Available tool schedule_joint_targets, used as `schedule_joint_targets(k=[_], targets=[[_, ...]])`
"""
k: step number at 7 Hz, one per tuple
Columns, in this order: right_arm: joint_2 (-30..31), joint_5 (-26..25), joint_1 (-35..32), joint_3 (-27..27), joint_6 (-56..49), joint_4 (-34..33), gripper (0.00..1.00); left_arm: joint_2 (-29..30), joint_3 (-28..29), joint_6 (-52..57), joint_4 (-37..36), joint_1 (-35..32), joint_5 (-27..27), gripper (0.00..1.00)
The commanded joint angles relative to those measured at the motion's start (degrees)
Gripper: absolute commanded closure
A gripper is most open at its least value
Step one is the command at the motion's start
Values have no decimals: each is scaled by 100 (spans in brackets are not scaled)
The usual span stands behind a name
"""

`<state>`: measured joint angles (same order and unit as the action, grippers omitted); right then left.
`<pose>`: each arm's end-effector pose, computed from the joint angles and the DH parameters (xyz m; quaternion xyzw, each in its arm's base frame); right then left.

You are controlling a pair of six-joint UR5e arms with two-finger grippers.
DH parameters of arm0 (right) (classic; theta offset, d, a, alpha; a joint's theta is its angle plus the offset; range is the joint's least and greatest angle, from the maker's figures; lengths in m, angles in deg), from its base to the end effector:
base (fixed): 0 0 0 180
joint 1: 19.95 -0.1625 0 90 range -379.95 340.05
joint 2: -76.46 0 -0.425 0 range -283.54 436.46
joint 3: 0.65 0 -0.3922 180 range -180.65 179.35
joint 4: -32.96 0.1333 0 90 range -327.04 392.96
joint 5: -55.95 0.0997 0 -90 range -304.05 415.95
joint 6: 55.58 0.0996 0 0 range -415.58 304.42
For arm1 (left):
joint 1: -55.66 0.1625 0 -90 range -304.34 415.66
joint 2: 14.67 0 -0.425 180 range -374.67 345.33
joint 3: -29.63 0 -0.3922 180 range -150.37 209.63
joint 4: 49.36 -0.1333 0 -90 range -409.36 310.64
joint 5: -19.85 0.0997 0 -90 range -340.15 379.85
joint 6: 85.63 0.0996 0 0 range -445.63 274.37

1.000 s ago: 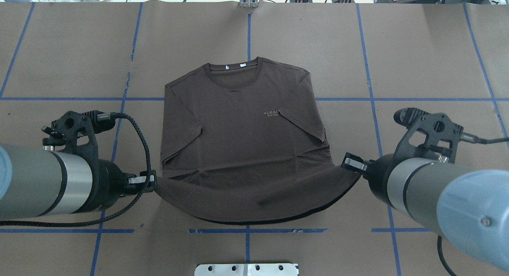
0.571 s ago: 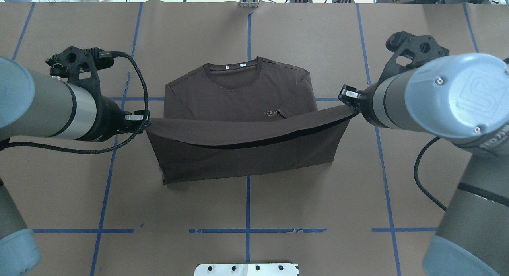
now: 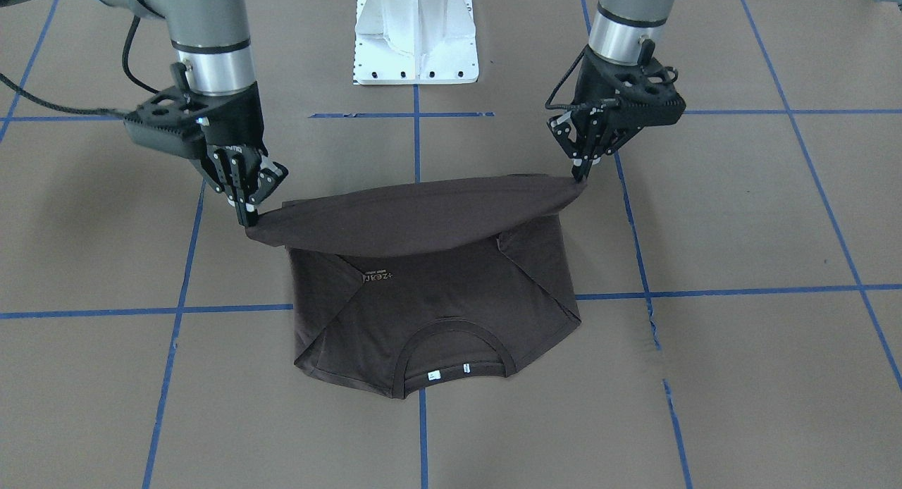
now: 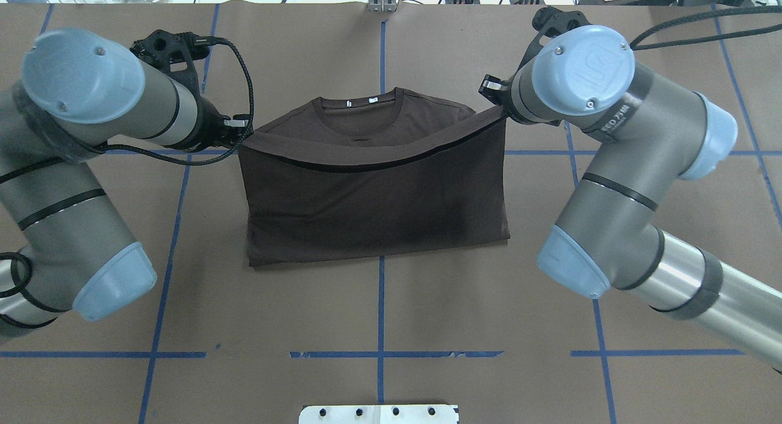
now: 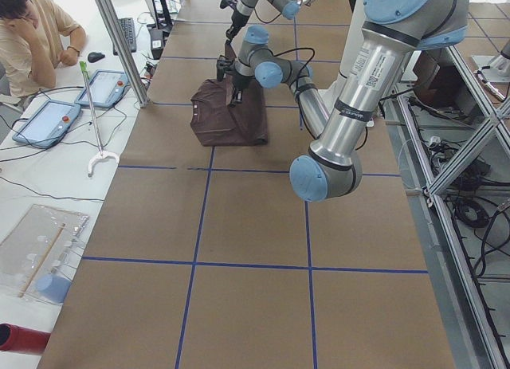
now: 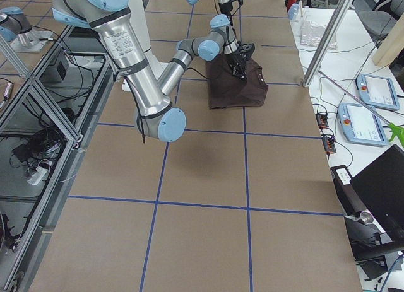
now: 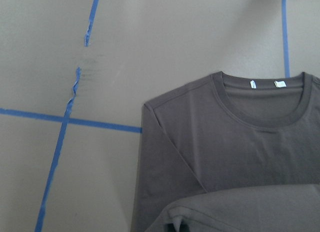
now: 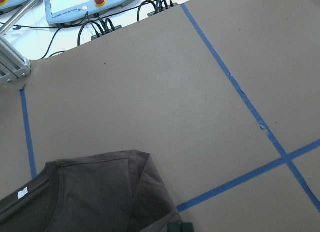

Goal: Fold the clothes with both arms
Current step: 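Lay the hem down near the collar with both grippers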

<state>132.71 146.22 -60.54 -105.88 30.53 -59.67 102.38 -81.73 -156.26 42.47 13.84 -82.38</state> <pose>-0.3953 -0.5136 0.2166 0.1469 -0.3651 0.2885 0.8729 0.3665 -0.4785 0.2333 0.1318 0.4124 -0.1309 0.8918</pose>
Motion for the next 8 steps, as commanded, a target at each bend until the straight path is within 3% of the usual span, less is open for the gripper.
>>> schedule_joint_targets(k=[1,2,3,5,8], targets=[[-788,17,-150,1603,-50,741,100,254,1094,31,808,-133,27,100],[-913,17,-194,2333,-111,1390,100,456,1665,223,1185,-264,27,100],[-993,17,-212,2715,-208,1623,100,589,2340,486,1676,-413,27,100],[-1151,17,-212,3095,-235,1634,100,765,3161,576,2180,-467,27,100],[-1135,26,-73,3299,-244,1634,100,880,3419,585,2305,-389,27,100]])
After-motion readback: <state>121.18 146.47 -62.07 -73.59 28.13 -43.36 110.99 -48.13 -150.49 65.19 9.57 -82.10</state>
